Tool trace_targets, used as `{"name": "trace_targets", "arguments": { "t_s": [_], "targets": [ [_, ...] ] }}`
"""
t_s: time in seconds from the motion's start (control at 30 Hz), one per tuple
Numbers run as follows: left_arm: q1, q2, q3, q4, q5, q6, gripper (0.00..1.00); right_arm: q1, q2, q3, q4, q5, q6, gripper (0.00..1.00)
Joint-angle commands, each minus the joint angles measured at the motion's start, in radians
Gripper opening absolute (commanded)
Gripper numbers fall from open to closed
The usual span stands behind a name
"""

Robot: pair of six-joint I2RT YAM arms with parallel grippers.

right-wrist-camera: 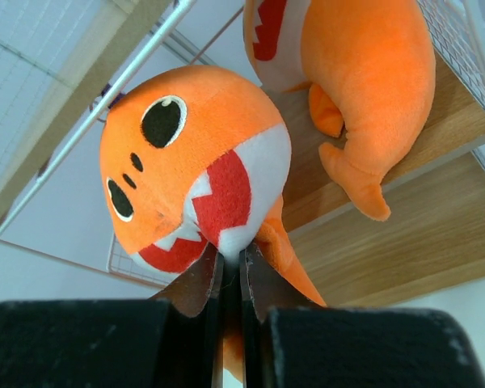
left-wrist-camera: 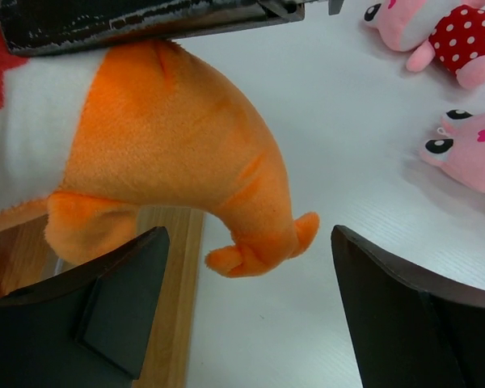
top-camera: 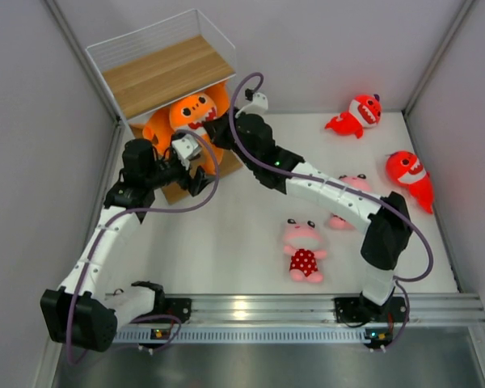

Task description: Place and organize the stuffed toys onto the shelf

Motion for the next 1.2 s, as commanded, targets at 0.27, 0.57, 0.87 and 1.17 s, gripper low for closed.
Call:
{"name": "trace_targets", "arguments": {
  "t_s": [0.27,0.57,0.87,1.17],
  "targets": [
    [-0.01,0.016,0.022,0.056,0.115,-0.052,0.02,0.023,-0.046,-0.019,0.124,0.013,0.084,0.0],
    [0.002,-0.006,0.053,0.132,0.022,-0.229,0.0,-0.029,-0.067,-0.056,0.038,-0.257,-0.057,0.77],
    [0.01,-0.001,0.038,0.192,-0.012,-0.204,0.0,-0.047,-0.159,-0.192,-0.012,-0.283,-0.097,0.8],
    [0.011,-0.036,0.001,0.157,0.037,-0.142,0.0,-0.054,-0.123,-0.174,0.049,-0.282,-0.109,0.35]
  ]
}}
